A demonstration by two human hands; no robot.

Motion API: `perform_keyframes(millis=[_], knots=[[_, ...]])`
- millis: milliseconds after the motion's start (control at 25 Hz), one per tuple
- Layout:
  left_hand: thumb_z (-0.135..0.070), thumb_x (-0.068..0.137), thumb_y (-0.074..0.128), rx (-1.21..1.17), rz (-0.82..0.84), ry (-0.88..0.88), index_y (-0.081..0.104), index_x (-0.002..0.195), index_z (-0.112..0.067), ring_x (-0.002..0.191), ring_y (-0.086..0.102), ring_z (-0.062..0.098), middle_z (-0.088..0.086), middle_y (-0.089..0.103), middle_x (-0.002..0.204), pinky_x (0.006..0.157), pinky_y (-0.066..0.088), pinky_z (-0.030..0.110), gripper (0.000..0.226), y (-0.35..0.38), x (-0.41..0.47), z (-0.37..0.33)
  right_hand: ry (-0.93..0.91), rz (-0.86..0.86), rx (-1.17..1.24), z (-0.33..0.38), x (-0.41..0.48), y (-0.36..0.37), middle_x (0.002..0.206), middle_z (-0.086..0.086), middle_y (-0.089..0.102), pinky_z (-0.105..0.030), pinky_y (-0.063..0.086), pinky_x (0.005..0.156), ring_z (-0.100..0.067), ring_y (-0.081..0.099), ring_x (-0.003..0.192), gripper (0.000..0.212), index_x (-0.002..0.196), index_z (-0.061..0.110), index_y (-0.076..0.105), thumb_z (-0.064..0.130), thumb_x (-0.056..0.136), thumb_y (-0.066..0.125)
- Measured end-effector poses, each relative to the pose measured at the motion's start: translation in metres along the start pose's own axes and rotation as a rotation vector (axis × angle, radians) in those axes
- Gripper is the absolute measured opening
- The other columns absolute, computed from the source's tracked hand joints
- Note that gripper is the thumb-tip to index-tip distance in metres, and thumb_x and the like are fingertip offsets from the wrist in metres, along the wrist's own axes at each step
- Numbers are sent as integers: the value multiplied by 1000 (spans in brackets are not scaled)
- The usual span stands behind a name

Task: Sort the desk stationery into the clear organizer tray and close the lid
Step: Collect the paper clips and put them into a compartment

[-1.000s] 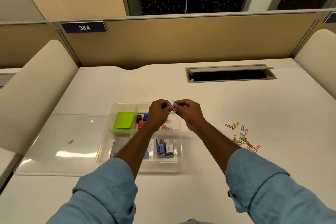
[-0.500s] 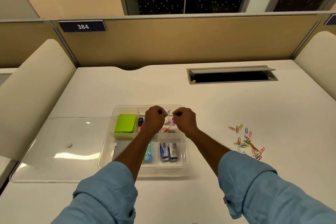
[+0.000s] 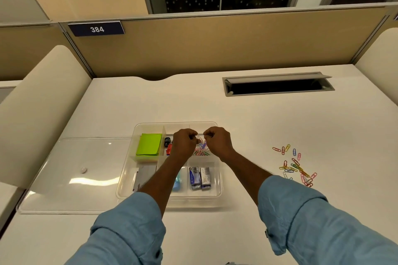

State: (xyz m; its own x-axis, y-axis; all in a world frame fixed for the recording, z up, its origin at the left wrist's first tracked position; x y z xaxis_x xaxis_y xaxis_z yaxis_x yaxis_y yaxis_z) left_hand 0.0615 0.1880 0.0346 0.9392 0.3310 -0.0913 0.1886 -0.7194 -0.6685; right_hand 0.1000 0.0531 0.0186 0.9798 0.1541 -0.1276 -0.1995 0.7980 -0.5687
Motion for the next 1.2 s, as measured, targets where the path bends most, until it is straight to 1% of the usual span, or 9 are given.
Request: perform_keyframes(millis=[160, 360, 520, 600, 720, 840, 960, 1040, 1200], knots=[[-11, 84, 66, 73, 1, 16, 68, 108, -2, 100, 64, 23, 14, 69, 111, 85, 46, 27, 26, 5, -5, -4, -20, -3, 10, 1, -1, -4, 104, -10, 70, -21, 41, 74, -20, 63, 96, 19, 100, 4, 69, 8, 91, 52], [-13, 85, 64, 71, -33, 79, 67, 107, -4, 103, 61, 24, 12, 67, 111, 93, 46, 35, 24, 12, -14, -26, -14, -156, 118, -5, -11, -34, 101, -12, 70, -21, 44, 78, -22, 64, 94, 18, 100, 2, 68, 3, 90, 53], [-14, 85, 65, 34, -24, 130, 66, 106, -4, 103, 60, 23, 11, 67, 110, 91, 42, 27, 22, 29, -22, -52, 28, -310, 183, -30, -24, -73, 96, -11, 68, -21, 45, 74, -22, 64, 89, 11, 97, 3, 64, 4, 90, 55], [-13, 85, 65, 23, -14, 149, 67, 105, -4, 102, 60, 23, 11, 67, 109, 89, 41, 25, 21, 39, -26, -64, 66, -339, 198, -51, -29, -91, 96, -11, 66, -24, 47, 72, -25, 63, 88, 9, 97, 5, 58, 8, 89, 59], [-13, 84, 66, 47, 9, 209, 67, 103, -5, 101, 60, 23, 10, 68, 107, 90, 42, 28, 21, 57, -33, -82, 106, -323, 132, -83, -35, -115, 105, -11, 61, -29, 48, 77, -25, 60, 95, 24, 107, 7, 52, 14, 87, 64], [-13, 82, 69, 100, 109, 273, 66, 108, -8, 106, 58, 22, 7, 66, 112, 93, 41, 26, 27, 88, -43, -98, 131, -315, 19, -116, -41, -142, 117, -11, 58, -34, 47, 89, -26, 57, 107, 34, 119, 9, 54, 17, 87, 64], [-16, 80, 71, 223, 303, 320, 59, 122, -13, 122, 48, 20, 5, 58, 128, 105, 35, 29, 43, 131, -56, -110, 173, -328, 12, -147, -47, -170, 124, -11, 57, -24, 40, 91, -23, 57, 109, 38, 123, 10, 56, 15, 86, 65], [-17, 78, 74, 273, 405, 335, 53, 129, -14, 128, 43, 20, 4, 51, 135, 109, 32, 30, 55, 153, -64, -116, 190, -309, 0, -161, -50, -183, 128, -9, 56, -20, 38, 92, -22, 55, 115, 42, 126, 10, 55, 14, 85, 67], [-18, 73, 78, 329, 525, 320, 43, 138, -15, 134, 37, 19, 4, 42, 143, 113, 29, 30, 74, 189, -72, -131, 178, -238, -76, -181, -51, -199, 139, -10, 48, -29, 35, 107, -23, 45, 129, 52, 134, 9, 48, 14, 85, 66]])
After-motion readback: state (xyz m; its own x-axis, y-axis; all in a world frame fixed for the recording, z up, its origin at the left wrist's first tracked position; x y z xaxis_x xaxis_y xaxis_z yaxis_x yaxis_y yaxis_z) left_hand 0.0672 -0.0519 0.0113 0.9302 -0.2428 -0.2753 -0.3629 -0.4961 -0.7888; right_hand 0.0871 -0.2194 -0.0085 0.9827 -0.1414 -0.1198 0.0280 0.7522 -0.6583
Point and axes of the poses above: each hand's wrist, its own x-axis towards the middle knuckle, its own y-axis out of the palm, z = x × y, the point moved 9 cm from there along x, towards the middle knuckle
